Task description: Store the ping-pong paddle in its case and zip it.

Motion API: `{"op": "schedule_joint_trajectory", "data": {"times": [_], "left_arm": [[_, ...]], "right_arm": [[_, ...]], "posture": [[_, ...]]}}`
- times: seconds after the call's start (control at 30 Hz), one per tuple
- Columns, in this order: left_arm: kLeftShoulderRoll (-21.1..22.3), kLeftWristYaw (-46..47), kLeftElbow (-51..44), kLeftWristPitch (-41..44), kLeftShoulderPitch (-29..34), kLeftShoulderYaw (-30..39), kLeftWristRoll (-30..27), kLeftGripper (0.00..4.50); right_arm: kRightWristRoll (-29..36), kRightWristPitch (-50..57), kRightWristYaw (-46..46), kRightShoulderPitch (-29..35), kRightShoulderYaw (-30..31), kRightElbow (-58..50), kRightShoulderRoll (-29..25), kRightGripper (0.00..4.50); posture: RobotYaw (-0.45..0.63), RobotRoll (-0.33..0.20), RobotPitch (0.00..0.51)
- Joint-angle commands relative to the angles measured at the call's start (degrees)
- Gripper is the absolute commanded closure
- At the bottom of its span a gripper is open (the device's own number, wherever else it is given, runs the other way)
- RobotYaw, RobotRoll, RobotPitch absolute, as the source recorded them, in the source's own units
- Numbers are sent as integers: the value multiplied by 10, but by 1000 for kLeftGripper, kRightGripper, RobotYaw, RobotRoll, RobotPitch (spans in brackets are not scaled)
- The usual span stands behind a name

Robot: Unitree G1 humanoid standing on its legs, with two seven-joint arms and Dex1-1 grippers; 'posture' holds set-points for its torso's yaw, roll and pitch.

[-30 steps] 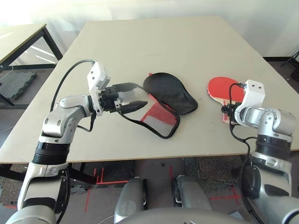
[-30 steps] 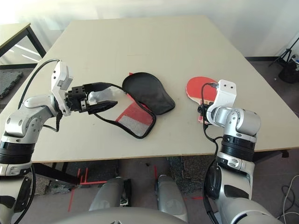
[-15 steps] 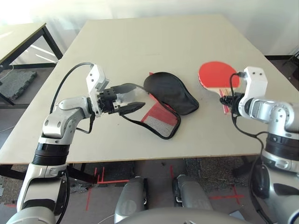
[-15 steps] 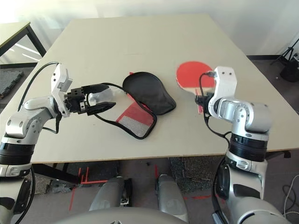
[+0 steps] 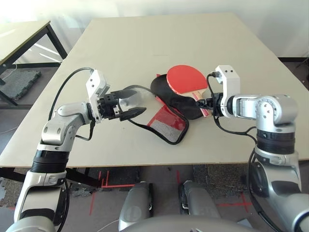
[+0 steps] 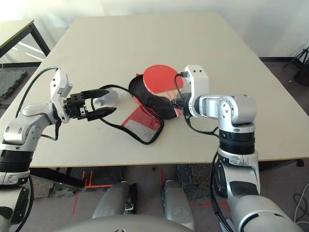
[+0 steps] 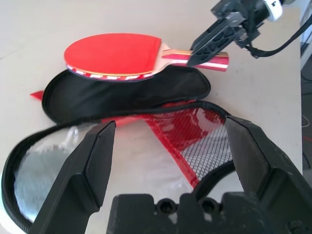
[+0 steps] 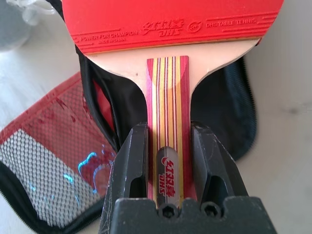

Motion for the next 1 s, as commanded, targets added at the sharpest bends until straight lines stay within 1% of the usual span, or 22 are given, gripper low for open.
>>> {"op": "schedule_joint_trajectory", "data": {"times": [0.03,0.13,0.27,0.3,0.33,0.47,0.73,1.0], "left_arm": [[4,15,-27,11,17,10,-5,0],[7,21,-41,17,31,17,-11,0],[12,24,-47,16,46,27,-12,0],[12,24,-46,14,49,29,-12,0],[13,25,-46,12,52,31,-11,0],[11,25,-46,5,62,33,-9,0],[14,36,-48,-2,73,40,-9,0],[50,31,-27,4,76,75,-9,0]], "right_arm": [[-20,-62,14,-23,42,63,0,3425],[-28,-95,35,-26,73,100,-3,3425],[-42,-131,54,-36,98,141,-8,3425],[-46,-140,59,-39,104,150,-10,3425],[-49,-146,63,-41,108,155,-11,3425],[-62,-168,79,-53,122,182,-17,3425],[-86,-204,94,-71,123,233,-11,3425],[-98,-214,110,-77,128,250,2,3425]], "posture": [[172,0,78],[191,0,73],[191,0,73],[191,0,73],[213,0,65],[216,0,62],[228,0,58],[235,0,62]]}}
